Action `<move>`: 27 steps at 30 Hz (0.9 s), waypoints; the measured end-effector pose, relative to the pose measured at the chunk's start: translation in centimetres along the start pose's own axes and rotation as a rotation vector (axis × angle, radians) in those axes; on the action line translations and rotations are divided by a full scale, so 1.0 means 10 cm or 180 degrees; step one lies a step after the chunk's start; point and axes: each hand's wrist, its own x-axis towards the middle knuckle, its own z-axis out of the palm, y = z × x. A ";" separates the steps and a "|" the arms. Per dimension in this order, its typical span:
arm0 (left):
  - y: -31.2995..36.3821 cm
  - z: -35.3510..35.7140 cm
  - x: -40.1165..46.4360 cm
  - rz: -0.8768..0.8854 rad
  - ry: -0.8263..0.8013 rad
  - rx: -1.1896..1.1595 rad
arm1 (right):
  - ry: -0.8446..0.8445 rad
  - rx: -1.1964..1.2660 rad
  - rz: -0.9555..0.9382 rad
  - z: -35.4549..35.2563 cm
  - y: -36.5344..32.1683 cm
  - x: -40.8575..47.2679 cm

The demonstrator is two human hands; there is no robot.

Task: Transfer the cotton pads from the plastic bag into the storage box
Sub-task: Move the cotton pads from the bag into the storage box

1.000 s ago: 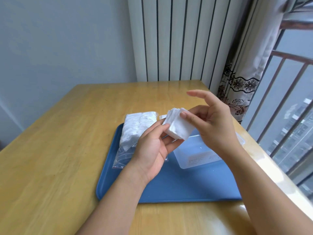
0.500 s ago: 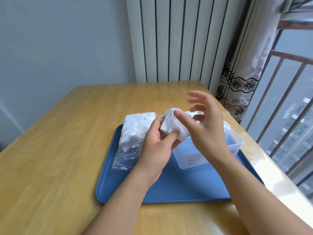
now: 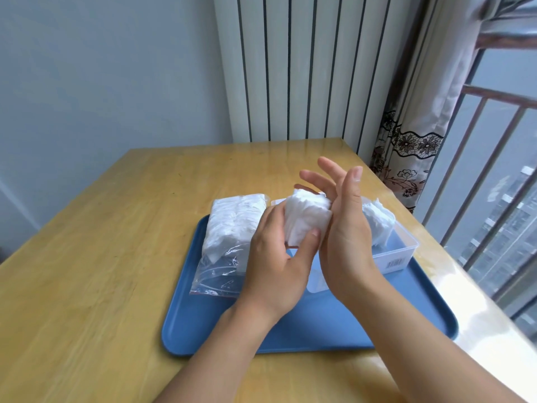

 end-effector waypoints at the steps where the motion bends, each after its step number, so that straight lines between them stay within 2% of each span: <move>1: -0.01 0.00 -0.01 0.0106 -0.0023 0.0186 | 0.0066 0.0034 0.0001 0.00 -0.02 0.01; 4: 0.02 0.02 -0.03 0.0234 -0.0057 0.0355 | 0.0279 0.0179 -0.0009 -0.02 -0.05 0.03; 7: 0.10 0.00 -0.03 -0.0030 0.0042 -0.0297 | 0.0311 0.0210 0.0093 -0.06 -0.05 0.06; 10: 0.12 -0.02 -0.01 -0.0235 -0.0008 -0.0666 | 0.0083 -0.0126 0.0171 -0.02 -0.02 0.03; 14: 0.08 -0.04 -0.01 -0.0188 -0.0150 -0.0558 | -0.0203 -0.0548 0.0099 0.04 0.03 -0.05; 18: 0.08 -0.03 -0.03 -0.0125 -0.0282 -0.0371 | -0.0244 -0.0450 0.0096 0.00 0.00 -0.04; 23: 0.07 -0.05 -0.01 -0.0303 -0.0434 -0.0888 | -0.0687 -0.0429 0.0209 0.00 0.01 -0.07; 27: 0.07 -0.09 0.05 -0.0552 -0.0344 -0.1271 | -0.0760 -0.0293 0.0380 0.00 -0.05 -0.04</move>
